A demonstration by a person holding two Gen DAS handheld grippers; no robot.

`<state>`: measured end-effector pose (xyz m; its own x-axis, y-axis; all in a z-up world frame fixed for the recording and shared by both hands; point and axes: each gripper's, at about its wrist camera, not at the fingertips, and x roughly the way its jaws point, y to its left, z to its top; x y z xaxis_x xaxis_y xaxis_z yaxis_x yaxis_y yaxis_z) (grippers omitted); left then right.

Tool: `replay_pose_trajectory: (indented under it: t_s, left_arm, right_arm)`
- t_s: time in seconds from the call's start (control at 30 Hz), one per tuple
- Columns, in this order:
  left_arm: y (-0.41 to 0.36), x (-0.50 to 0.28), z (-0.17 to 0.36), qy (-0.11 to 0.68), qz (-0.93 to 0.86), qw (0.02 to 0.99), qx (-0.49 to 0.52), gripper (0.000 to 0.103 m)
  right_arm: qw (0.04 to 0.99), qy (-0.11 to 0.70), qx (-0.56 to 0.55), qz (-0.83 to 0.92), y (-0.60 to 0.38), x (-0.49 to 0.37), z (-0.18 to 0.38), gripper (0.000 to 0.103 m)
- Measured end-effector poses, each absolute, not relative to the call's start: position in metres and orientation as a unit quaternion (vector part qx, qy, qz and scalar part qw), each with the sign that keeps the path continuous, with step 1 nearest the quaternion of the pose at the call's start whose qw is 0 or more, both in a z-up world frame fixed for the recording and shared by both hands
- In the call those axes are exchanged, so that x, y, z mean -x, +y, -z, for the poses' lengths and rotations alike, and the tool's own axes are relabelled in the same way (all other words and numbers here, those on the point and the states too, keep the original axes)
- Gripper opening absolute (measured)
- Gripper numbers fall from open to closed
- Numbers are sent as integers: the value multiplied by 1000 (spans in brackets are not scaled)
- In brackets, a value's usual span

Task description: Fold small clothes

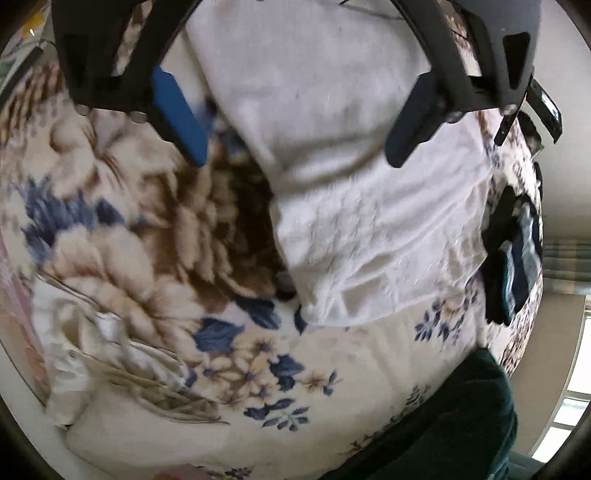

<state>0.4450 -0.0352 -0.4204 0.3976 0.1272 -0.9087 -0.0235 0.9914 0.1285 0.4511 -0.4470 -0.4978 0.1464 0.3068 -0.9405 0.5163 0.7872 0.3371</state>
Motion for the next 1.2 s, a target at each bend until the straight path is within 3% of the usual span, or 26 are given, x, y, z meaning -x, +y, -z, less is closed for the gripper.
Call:
replay_pose_trajectory:
  t_s: [0.27, 0.53, 0.73, 0.83, 0.9, 0.97, 1.03, 1.1, 1.2]
  left_arm:
    - [-187, -317, 404, 585, 41, 804, -96, 103]
    - [-332, -218, 491, 675, 49, 726, -119, 103]
    - [-357, -201, 545, 701, 7, 699, -139, 103]
    - [-349, -205, 548, 687, -8, 717, -118, 103]
    - [-343, -209, 544, 673, -12, 732, -105, 92]
    - [-338, -213, 537, 655, -9, 749, -103, 52]
    - [-337, -216, 531, 636, -8, 763, -112, 27]
    - [-336, -218, 526, 626, -8, 772, -115, 16]
    - [-331, -218, 520, 618, -7, 779, -106, 13]
  right_arm:
    - [690, 648, -321, 20, -481, -418, 445, 101]
    - [669, 690, -273, -40, -548, -421, 460, 101]
    - [653, 715, -239, -68, -568, -436, 498, 101]
    - [647, 720, -234, -88, -559, -450, 518, 101]
    - [646, 718, -234, -112, -546, -470, 531, 101]
    - [644, 711, -249, -132, -533, -488, 543, 101]
    - [637, 704, -271, -158, -519, -513, 560, 101]
    - [631, 697, -290, -177, -508, -534, 576, 101]
    - [616, 698, -312, -190, -493, -563, 605, 100]
